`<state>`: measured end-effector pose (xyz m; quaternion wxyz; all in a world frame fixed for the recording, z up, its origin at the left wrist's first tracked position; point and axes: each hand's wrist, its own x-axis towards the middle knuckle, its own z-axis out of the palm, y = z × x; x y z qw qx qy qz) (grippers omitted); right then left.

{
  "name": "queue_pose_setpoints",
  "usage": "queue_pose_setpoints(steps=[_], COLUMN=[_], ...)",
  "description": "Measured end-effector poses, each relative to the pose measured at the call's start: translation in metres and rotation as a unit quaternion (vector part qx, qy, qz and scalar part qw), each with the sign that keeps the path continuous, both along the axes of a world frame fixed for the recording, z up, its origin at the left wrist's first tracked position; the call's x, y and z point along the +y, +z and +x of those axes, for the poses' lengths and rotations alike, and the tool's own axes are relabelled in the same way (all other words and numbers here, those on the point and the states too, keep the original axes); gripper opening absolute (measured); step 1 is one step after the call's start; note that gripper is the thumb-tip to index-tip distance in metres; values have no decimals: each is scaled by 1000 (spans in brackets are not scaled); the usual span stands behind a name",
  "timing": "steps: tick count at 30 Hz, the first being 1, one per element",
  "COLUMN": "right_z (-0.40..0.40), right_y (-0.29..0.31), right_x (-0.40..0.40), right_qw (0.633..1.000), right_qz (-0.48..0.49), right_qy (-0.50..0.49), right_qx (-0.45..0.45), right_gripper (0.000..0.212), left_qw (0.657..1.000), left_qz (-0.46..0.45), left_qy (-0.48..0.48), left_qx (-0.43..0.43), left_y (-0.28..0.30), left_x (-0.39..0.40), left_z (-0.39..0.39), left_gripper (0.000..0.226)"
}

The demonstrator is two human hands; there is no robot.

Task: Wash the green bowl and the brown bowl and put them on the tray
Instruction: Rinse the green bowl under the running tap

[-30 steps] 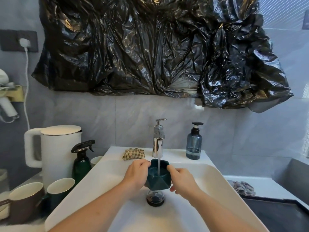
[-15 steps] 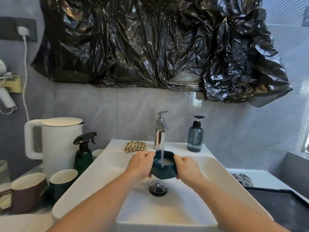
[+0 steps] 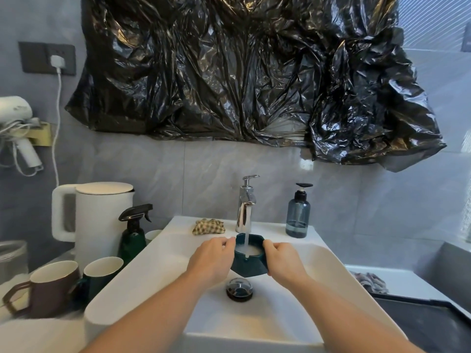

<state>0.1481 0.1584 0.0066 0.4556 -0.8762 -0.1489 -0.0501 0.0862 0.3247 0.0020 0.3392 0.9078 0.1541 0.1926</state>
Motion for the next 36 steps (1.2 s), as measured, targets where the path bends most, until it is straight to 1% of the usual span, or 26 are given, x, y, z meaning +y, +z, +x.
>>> queue_pose_setpoints(steps=[4, 6, 10, 14, 19, 25, 29, 32, 36], right_z=[3, 4, 5, 1, -1, 1, -1, -3, -2], right_y=[-2, -3, -4, -2, -1, -1, 0, 2, 4], right_x=[2, 3, 1, 0, 1, 1, 1, 0, -3], right_qw=[1000, 1000, 999, 998, 997, 996, 997, 998, 999], right_qz=[0, -2, -25, -49, -70, -88, -75, -61, -48], right_qy=[13, 19, 21, 20, 22, 14, 15, 8, 0], right_qx=[6, 9, 21, 24, 18, 19, 21, 20, 10], right_gripper=[50, 49, 54, 52, 49, 50, 49, 46, 46], left_qw=[1000, 999, 996, 999, 1000, 999, 999, 997, 996], left_qz=[16, 39, 82, 37, 5, -1, -1, 10, -15], left_qy=[-7, -14, -26, -28, -21, -21, -26, -35, -61], left_qx=[0, 6, 25, 20, 22, 29, 44, 62, 70], left_y=[0, -1, -5, -4, -7, -8, -4, 11, 24], left_x=[6, 7, 9, 11, 13, 12, 11, 10, 10], left_z=[0, 0, 1, 0, 1, 3, 3, 8, 19], left_gripper=[49, 44, 32, 37, 44, 43, 45, 45, 44])
